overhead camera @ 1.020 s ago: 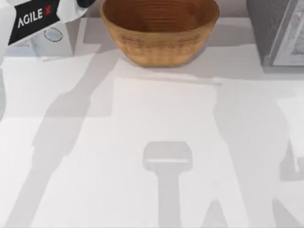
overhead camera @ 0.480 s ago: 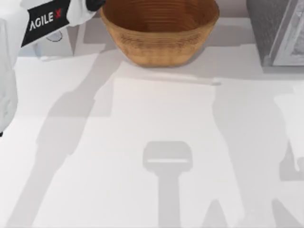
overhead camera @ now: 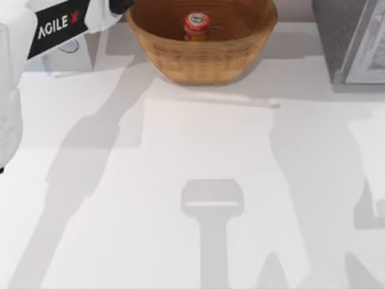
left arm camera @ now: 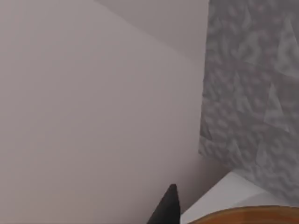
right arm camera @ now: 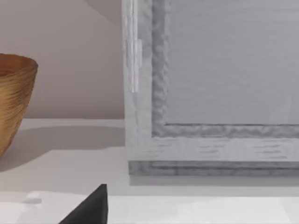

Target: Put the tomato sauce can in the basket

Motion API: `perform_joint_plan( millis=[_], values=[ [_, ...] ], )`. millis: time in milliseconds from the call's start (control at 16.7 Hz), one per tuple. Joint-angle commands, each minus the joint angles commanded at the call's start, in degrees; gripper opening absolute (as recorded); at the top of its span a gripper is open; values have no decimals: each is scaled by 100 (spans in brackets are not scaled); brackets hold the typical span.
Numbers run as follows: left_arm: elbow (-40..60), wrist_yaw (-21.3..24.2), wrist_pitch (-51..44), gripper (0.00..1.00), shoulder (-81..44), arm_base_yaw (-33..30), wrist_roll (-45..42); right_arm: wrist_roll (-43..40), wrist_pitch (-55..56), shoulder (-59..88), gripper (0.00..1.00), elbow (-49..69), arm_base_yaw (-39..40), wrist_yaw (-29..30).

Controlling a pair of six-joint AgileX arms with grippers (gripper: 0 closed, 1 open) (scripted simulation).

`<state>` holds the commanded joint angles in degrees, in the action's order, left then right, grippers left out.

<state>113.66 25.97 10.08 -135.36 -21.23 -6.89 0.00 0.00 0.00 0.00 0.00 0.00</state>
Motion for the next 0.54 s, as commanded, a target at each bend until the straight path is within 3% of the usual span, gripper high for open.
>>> perform_joint_plan(
  millis=[180, 540],
  values=[
    [0, 0, 0, 98, 0, 0, 0, 0, 0, 0, 100, 0, 0, 0],
    [0, 0, 0, 100, 0, 0, 0, 0, 0, 0, 100, 0, 0, 0]
  ],
)
